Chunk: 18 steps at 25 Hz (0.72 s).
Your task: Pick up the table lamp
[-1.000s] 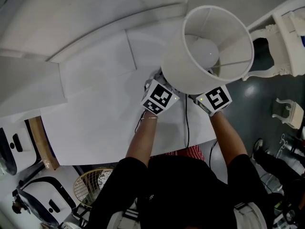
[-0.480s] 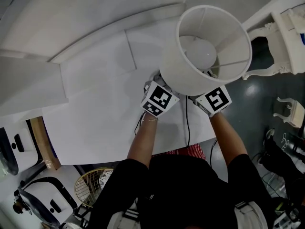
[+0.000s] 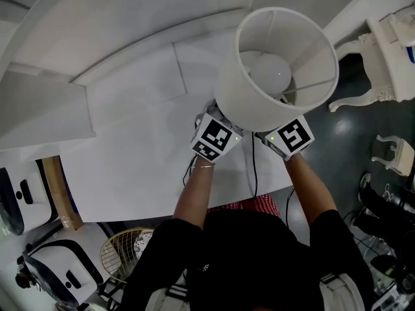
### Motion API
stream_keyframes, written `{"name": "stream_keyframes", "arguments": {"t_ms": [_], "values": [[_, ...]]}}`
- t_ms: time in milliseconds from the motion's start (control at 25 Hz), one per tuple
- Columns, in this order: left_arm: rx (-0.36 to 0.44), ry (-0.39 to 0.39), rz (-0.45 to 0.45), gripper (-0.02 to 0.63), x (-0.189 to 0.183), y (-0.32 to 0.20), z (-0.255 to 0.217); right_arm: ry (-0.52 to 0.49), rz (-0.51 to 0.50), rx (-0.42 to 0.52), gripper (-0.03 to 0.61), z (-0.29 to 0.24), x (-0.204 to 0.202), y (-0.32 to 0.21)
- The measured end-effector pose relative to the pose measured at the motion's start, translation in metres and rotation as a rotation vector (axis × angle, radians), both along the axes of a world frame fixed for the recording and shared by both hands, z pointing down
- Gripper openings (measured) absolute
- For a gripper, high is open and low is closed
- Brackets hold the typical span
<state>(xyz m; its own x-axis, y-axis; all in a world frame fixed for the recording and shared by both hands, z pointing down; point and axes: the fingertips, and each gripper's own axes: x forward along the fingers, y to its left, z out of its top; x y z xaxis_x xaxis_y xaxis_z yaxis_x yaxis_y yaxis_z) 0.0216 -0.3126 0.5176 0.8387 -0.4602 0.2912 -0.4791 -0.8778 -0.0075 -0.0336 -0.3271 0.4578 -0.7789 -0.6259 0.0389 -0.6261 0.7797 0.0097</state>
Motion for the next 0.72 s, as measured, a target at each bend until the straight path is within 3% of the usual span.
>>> {"name": "stream_keyframes", "arguments": {"t_ms": [720], "values": [[0.019, -0.005, -0.034, 0.118, -0.002, 0.013, -0.029, -0.008, -0.032, 0.004, 0.043, -0.027, -0.001, 0.014]]}}
